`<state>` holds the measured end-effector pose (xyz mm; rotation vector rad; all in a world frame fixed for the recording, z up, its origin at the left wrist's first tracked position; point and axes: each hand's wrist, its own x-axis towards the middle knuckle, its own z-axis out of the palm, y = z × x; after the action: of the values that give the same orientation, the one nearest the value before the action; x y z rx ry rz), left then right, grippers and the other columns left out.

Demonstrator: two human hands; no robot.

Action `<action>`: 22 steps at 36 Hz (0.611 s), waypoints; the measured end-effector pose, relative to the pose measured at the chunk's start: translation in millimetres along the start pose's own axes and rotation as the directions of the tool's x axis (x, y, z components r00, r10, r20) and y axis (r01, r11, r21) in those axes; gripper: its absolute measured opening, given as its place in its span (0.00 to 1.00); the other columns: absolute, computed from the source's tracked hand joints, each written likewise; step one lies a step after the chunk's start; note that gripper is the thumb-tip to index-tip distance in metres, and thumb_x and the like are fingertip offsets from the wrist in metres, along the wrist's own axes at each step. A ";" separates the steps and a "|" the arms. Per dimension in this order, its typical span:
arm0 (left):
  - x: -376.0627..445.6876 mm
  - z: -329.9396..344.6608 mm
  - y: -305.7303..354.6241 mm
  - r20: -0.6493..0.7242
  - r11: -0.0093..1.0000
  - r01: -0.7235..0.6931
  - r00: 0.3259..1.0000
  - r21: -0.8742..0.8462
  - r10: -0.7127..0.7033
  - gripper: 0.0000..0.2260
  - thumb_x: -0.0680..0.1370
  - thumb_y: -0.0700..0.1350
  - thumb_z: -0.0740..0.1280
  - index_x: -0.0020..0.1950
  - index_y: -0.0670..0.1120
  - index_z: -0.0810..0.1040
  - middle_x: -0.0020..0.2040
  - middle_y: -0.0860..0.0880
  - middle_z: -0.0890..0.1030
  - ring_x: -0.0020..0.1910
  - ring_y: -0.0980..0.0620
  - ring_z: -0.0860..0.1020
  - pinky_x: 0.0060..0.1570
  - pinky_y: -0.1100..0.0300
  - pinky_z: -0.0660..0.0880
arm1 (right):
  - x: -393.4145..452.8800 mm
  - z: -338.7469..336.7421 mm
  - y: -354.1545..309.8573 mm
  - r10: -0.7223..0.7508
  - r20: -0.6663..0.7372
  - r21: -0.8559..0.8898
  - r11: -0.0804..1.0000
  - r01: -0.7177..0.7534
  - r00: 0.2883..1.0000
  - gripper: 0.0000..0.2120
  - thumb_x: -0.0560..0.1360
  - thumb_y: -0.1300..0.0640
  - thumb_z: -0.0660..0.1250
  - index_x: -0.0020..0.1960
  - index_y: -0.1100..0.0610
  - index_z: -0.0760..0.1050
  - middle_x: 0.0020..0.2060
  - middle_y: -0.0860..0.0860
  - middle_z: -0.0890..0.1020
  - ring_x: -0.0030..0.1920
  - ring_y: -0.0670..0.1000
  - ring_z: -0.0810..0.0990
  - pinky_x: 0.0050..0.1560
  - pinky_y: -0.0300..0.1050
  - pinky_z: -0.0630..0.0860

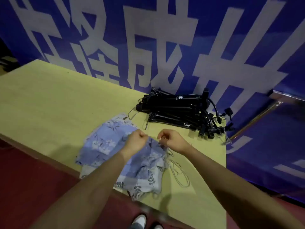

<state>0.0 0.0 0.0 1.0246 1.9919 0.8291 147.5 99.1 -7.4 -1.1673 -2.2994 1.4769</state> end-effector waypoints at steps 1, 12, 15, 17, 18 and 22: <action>-3.1 4.1 -2.8 0.042 0.999 -0.009 0.999 0.039 0.008 0.08 0.81 0.42 0.58 0.43 0.43 0.65 0.33 0.48 0.65 0.30 0.52 0.62 0.28 0.65 0.60 | -1.0 1.2 5.0 -0.002 0.054 -0.107 0.994 0.007 0.999 0.10 0.68 0.66 0.63 0.46 0.56 0.78 0.37 0.51 0.80 0.38 0.52 0.79 0.42 0.49 0.76; -20.7 29.3 -26.6 0.111 0.905 -0.004 0.993 0.426 -0.048 0.13 0.78 0.55 0.62 0.39 0.48 0.67 0.34 0.50 0.65 0.39 0.47 0.68 0.42 0.51 0.69 | -4.5 19.8 29.7 -0.101 0.070 -0.387 0.914 0.120 0.992 0.04 0.73 0.53 0.69 0.47 0.50 0.81 0.49 0.46 0.79 0.57 0.52 0.70 0.49 0.44 0.52; -21.8 23.4 -14.8 0.091 0.860 -0.066 0.996 0.507 0.022 0.08 0.80 0.47 0.60 0.43 0.45 0.68 0.37 0.49 0.66 0.37 0.47 0.67 0.37 0.56 0.66 | 0.3 13.6 21.2 -0.094 0.086 -0.325 0.938 0.117 0.992 0.04 0.73 0.52 0.69 0.44 0.49 0.83 0.43 0.49 0.84 0.49 0.50 0.77 0.55 0.47 0.58; -23.2 16.3 -4.6 0.085 0.846 -0.100 0.994 0.524 0.065 0.05 0.80 0.43 0.58 0.47 0.43 0.70 0.38 0.48 0.68 0.33 0.49 0.66 0.30 0.58 0.61 | 3.2 8.0 17.6 -0.079 0.078 -0.267 0.959 0.097 0.994 0.05 0.74 0.52 0.68 0.43 0.49 0.83 0.39 0.53 0.85 0.43 0.49 0.79 0.59 0.49 0.64; -24.2 12.7 -1.0 0.079 0.840 -0.117 0.993 0.530 0.089 0.04 0.80 0.42 0.58 0.50 0.42 0.70 0.38 0.48 0.69 0.33 0.49 0.66 0.29 0.58 0.60 | 4.5 5.3 15.9 -0.080 0.064 -0.250 0.964 0.094 0.995 0.06 0.74 0.52 0.68 0.42 0.50 0.83 0.38 0.53 0.85 0.42 0.49 0.79 0.61 0.49 0.65; -24.2 0.0 11.3 0.079 0.813 -0.180 0.983 0.554 0.164 0.07 0.78 0.36 0.58 0.51 0.45 0.61 0.39 0.47 0.69 0.35 0.45 0.68 0.32 0.54 0.62 | 9.6 0.6 5.7 -0.154 0.007 -0.141 0.978 0.154 0.988 0.07 0.77 0.56 0.65 0.45 0.55 0.81 0.37 0.49 0.82 0.37 0.44 0.77 0.46 0.42 0.71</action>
<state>14.3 -15.4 16.6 1.5579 2.1955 0.3003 143.6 106.4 -14.8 -0.9968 -2.4638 1.2760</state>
